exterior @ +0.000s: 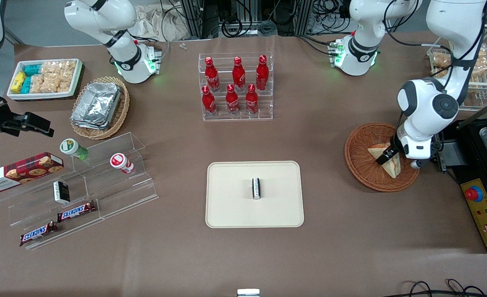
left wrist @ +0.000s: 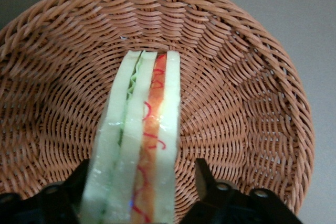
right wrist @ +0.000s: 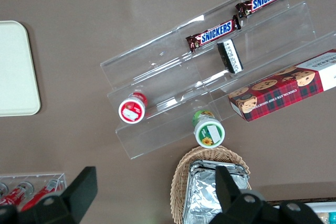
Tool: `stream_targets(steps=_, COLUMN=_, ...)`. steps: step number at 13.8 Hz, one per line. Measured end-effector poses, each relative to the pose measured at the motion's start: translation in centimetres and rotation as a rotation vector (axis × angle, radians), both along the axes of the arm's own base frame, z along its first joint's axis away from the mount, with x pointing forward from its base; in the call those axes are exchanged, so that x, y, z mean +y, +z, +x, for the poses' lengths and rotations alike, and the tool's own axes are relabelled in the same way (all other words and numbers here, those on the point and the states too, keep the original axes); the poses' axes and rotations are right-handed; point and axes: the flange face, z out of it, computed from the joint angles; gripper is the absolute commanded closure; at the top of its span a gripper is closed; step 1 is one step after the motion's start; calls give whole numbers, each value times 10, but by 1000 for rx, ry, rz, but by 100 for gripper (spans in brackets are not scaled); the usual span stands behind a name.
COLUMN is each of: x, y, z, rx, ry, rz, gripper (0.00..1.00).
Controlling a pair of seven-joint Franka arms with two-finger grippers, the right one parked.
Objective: Place sandwich from basket to tray
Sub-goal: 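Close the left gripper on the sandwich and lift it, then carry the sandwich with the left gripper over to the white tray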
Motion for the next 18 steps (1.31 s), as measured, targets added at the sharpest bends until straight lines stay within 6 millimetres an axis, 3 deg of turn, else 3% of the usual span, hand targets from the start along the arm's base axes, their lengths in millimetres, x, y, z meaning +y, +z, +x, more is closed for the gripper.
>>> stream_targets(steps=5, x=4, y=7, z=4, rx=-19, ry=6, rz=2, gripper=100)
stream_targets(steps=8, x=-3, y=38, z=16, rx=-8, ry=-12, rz=5, gripper=100)
stream_targets(steps=10, x=-15, y=86, z=40, rx=57, ry=-39, rz=4, gripper=100)
stream_targets(steps=13, x=-42, y=189, z=79, rx=164, ry=-135, rz=-3, gripper=100)
stream_targets(steps=15, x=-75, y=249, z=99, rx=159, ry=-210, rz=-12, gripper=100)
stream_targets(steps=16, x=-97, y=267, z=107, rx=137, ry=-248, rz=-17, gripper=100)
stream_targets(steps=18, x=-149, y=280, z=117, rx=106, ry=-327, rz=-30, gripper=100)
